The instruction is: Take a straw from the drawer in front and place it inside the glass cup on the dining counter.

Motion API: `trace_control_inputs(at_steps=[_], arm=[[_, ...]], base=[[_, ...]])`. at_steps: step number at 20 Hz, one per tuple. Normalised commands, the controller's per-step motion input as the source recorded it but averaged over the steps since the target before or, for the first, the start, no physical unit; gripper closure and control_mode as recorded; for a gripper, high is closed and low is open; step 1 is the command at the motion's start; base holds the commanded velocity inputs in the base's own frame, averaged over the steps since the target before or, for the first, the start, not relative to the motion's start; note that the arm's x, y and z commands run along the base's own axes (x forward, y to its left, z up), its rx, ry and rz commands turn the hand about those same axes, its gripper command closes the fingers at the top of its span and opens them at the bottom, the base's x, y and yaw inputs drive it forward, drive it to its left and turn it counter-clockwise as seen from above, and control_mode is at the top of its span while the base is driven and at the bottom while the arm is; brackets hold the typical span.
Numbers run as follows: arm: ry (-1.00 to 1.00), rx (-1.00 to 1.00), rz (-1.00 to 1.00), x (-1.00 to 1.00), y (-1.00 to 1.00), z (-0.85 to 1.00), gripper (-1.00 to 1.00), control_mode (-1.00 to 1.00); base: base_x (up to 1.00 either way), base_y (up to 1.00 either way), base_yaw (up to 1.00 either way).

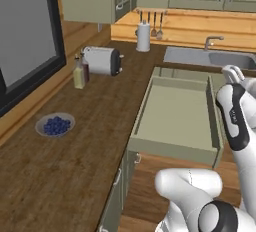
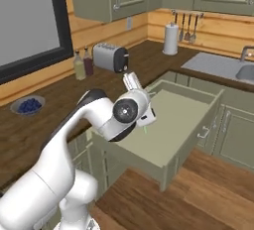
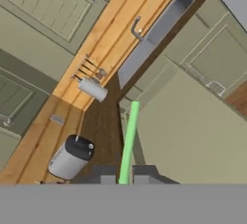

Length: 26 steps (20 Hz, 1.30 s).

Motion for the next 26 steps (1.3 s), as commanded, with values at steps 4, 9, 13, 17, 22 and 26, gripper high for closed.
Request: trace_control_inputs(at_steps=[4, 9, 13, 17, 22, 26], arm=[[0.0, 0.0, 0.0, 0.0, 0.0, 0.0, 1.0, 1.0], [0.0, 0.0, 0.0, 0.0, 0.0, 0.0, 1.0, 1.0], [0.0, 0.0, 0.0, 0.0, 0.0, 0.0, 1.0, 1.0], [0.0, 0.0, 0.0, 0.0, 0.0, 0.0, 1.0, 1.0], [0.0, 0.0, 0.0, 0.0, 0.0, 0.0, 1.0, 1.0], [0.0, 0.0, 0.0, 0.0, 0.0, 0.0, 1.0, 1.0]], base=[[-0.72, -0.17, -0.4], [-0.58, -0.3, -0.53], [-0.4, -0.32, -0.6], [-0.29, -0.33, -0.71], [-0.23, -0.29, -0.73], [-0.14, -0.22, -0.72]])
